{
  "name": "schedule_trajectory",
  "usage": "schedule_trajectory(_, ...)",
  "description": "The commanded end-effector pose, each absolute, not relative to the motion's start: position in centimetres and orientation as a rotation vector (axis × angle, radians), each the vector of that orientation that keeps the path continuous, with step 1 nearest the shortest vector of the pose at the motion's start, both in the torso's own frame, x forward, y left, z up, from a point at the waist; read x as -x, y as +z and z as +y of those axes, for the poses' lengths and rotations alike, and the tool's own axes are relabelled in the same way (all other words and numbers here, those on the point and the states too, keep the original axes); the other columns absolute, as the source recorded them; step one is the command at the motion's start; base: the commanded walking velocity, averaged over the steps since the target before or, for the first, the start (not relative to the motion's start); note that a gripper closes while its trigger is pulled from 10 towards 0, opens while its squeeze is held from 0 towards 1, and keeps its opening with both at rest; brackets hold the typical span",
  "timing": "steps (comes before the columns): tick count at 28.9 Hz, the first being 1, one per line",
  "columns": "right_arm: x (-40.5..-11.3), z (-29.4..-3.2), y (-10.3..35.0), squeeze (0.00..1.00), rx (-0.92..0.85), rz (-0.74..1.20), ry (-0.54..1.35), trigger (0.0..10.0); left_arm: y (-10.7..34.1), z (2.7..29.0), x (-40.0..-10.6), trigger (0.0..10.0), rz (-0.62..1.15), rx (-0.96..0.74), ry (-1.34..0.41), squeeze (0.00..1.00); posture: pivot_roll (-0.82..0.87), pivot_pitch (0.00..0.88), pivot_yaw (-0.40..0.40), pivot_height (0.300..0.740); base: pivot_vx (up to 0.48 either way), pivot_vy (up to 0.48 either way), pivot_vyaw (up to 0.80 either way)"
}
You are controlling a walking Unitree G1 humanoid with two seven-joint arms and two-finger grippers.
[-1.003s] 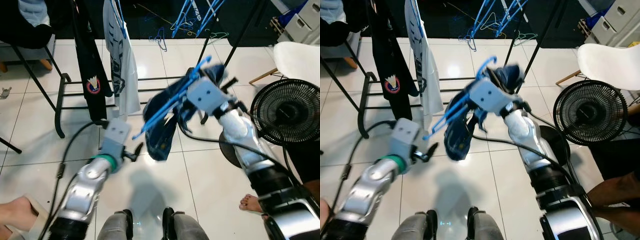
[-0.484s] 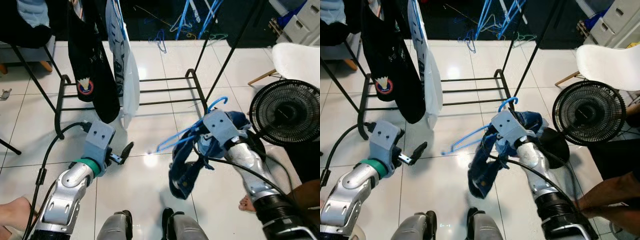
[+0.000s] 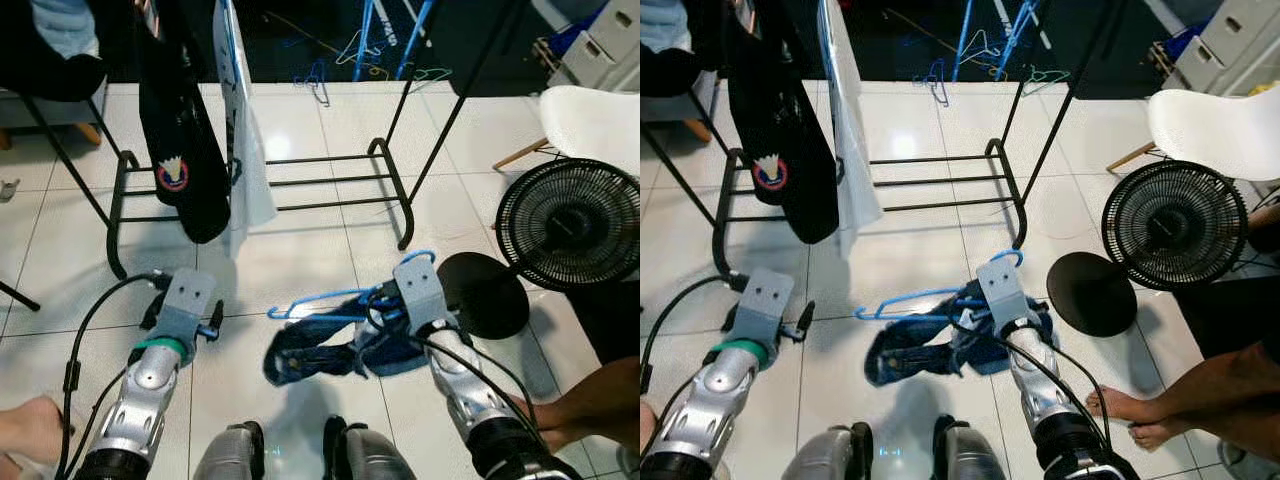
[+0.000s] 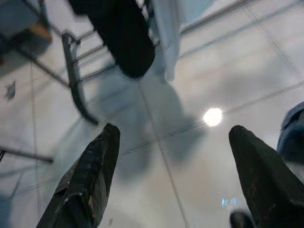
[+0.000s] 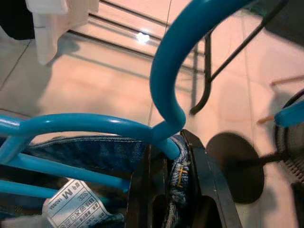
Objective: Hang hanger
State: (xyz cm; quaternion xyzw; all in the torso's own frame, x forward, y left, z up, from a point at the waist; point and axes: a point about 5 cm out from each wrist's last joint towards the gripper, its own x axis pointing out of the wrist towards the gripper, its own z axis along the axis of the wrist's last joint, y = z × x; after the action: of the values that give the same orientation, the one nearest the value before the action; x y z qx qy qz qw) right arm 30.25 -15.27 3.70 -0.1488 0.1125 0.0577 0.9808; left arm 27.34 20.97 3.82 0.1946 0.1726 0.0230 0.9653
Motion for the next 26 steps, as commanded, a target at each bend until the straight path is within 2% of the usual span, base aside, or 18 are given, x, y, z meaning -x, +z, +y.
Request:
schedule_trajectory(1,-29.1,-16.3,1.8,0.00,0.195,0.316,0.020,0.0,1.8,22.1,-26.0,10.0,0.439,-0.398,0.084,0.00,0.04,0.100,-0.033,0.733,0.000,0.000,0.00)
schedule_trajectory(6,-27.6,-16.6,-0.1,0.00,0.115,0.413,-0.060,0.0,0.6,22.8,-25.3,10.0,0.496,-0.419,0.085,0.00,0.04,0.090,-0.027,0.733,0.000,0.000,0.00)
schedule_trajectory(13,-26.1,-16.7,-2.0,0.00,0.134,0.502,-0.048,0.0,-0.4,23.0,-25.0,10.0,0.493,-0.488,0.077,0.00,0.03,0.088,-0.021,0.733,0.000,0.000,0.00)
schedule_trajectory(26,-25.7,-16.4,-2.8,0.00,0.157,0.541,-0.030,0.0,-0.9,23.1,-24.7,10.0,0.469,-0.481,0.090,0.00,0.03,0.078,-0.027,0.733,0.000,0.000,0.00)
